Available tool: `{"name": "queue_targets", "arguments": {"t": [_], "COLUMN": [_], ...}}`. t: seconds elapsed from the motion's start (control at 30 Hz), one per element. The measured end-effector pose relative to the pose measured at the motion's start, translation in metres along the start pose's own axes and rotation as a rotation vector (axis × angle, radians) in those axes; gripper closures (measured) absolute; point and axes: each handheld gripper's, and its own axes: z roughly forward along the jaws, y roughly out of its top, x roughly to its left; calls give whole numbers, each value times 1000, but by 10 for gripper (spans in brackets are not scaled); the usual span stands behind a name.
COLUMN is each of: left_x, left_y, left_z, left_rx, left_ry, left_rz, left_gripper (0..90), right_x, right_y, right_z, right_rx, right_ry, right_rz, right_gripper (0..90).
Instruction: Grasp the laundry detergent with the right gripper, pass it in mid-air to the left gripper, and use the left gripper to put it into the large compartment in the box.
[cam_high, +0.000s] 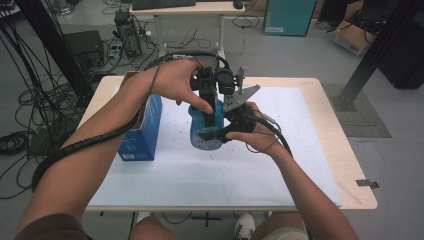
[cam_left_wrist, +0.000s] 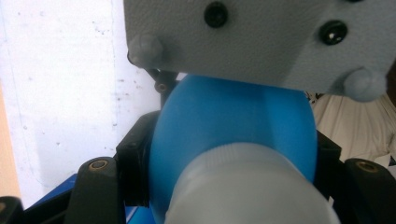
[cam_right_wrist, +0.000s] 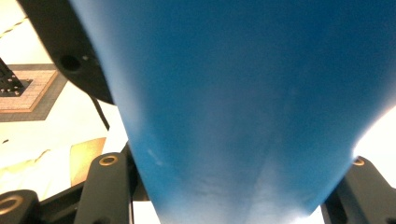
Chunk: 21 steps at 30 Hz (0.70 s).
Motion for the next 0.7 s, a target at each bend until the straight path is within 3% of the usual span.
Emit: {"name": "queue_targets", "arguments": {"t": [0.7], "left_x": [0], "left_y": [-2], "left_z": [1], "left_rx": [7], "left_ry": [12], "left_rz": [-1], "left_gripper": [362], "right_x": [0], "right_y": [-1], "right_z": [1], "right_rx": [-1], "right_ry": [2], "right_rz": [2], "right_gripper": [412]}}
